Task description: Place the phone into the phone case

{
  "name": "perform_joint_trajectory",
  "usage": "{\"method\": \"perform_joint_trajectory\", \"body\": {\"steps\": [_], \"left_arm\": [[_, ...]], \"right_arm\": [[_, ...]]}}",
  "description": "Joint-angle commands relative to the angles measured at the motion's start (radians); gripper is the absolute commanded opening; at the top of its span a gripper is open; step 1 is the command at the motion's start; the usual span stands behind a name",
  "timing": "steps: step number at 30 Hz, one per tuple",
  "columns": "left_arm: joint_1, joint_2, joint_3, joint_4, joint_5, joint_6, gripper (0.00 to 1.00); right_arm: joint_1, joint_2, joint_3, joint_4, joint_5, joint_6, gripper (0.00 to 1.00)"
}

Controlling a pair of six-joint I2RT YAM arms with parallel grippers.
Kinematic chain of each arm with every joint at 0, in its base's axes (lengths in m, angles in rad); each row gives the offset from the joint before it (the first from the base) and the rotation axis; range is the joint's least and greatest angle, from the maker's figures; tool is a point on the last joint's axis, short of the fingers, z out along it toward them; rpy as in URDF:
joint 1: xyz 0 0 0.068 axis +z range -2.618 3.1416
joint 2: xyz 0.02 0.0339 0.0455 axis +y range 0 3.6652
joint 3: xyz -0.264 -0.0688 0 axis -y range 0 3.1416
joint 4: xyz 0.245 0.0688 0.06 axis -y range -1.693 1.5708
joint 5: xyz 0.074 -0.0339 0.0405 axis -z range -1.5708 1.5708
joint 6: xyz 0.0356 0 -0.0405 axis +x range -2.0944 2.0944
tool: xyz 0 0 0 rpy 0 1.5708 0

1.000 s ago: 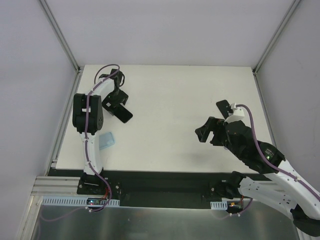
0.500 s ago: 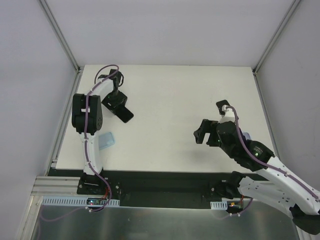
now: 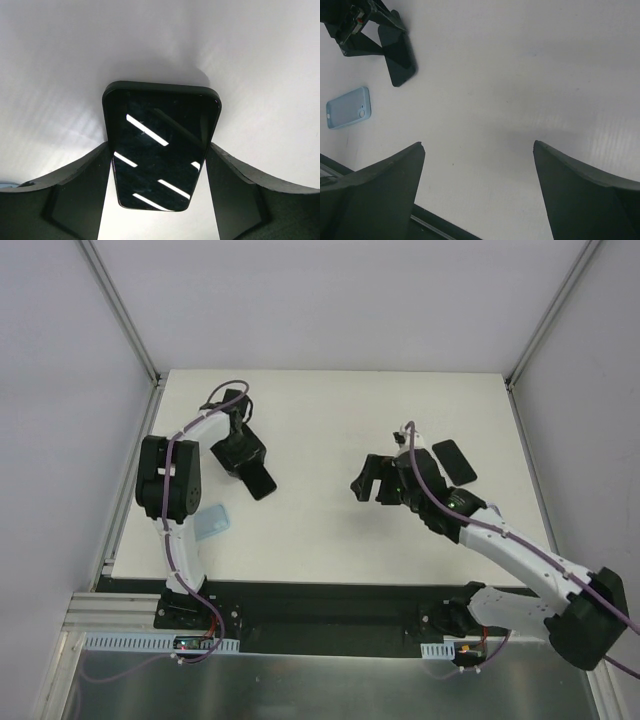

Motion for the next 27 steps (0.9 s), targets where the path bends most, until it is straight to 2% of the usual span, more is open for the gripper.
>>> {"method": "perform_joint_trajectory", "body": {"steps": [1,7,12,21,27], "left_arm": [[-0.082,-0.043,-0.09,0.031,0.147,0.05,0.51],[-0.174,-0.1,-0.154,0.078,0.222,0.064,0.5],[-0.198,-0.125,-0.232,0.157,0.328,0.046,0.5],[-0.2,-0.171,-0.318,0.226,0.371,0.035,0.5],[-0.2,-0.178,-0.341,0.244,0.391,0.024,0.5]], "right_arm": [[-0.045,0.184,0.013,0.239,-0.263,-0.003,0.9],[-0.048,0.442,0.065,0.379,-0.363,-0.012,0.82],[-0.045,0.663,0.105,0.55,-0.522,0.07,0.75],[-0.025,0.869,0.202,0.632,-0.599,0.124,0.68],[-0.022,0.932,0.199,0.718,-0.645,0.164,0.56]]}}
